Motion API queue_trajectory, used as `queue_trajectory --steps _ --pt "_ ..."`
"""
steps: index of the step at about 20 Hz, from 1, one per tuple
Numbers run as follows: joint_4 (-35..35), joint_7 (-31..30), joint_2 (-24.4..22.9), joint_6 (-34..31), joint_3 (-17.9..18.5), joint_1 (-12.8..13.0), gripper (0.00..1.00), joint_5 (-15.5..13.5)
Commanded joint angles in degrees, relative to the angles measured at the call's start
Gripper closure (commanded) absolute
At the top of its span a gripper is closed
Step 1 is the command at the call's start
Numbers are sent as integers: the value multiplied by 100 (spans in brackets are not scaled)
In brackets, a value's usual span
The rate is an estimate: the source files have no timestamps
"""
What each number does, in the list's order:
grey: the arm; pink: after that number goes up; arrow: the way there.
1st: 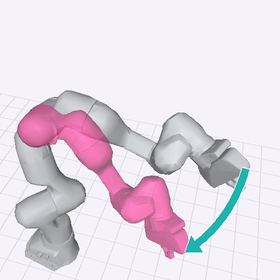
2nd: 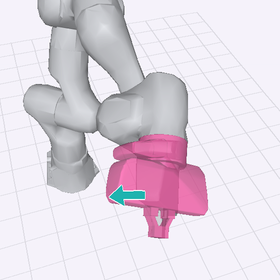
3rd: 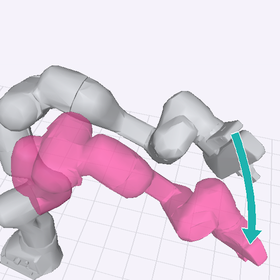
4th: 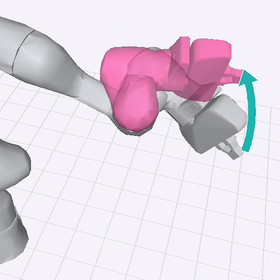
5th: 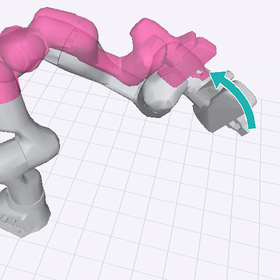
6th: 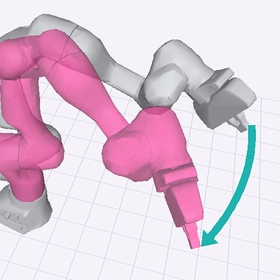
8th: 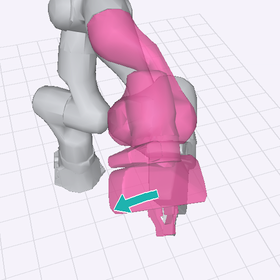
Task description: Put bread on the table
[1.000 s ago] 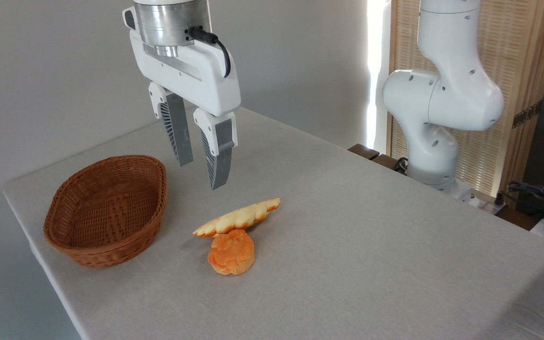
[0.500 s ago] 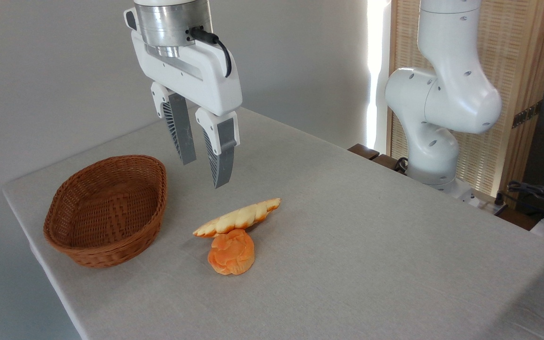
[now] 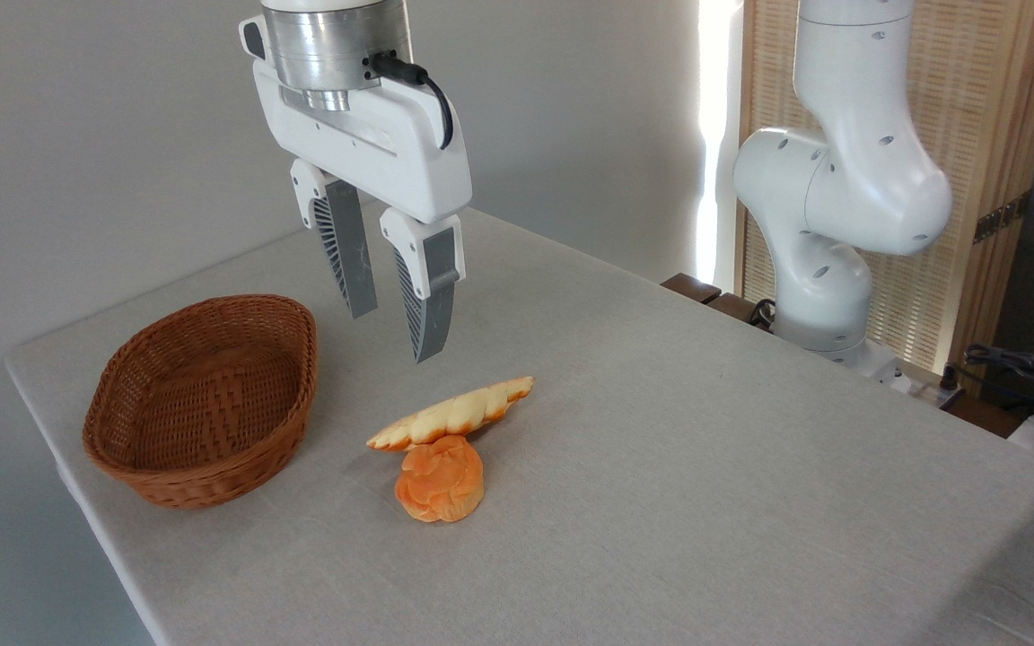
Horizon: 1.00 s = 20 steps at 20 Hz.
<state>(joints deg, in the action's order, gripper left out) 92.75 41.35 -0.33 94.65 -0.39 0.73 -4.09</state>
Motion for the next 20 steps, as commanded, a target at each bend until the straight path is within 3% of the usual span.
queue_trajectory --steps 1,7,10,20 --pt "-134 -66 24 -184 100 120 0 66" --pt "-134 -101 42 -184 118 120 0 119" --pt "-134 -153 50 -184 92 120 0 347" --pt "-143 -198 85 -184 83 129 0 348"
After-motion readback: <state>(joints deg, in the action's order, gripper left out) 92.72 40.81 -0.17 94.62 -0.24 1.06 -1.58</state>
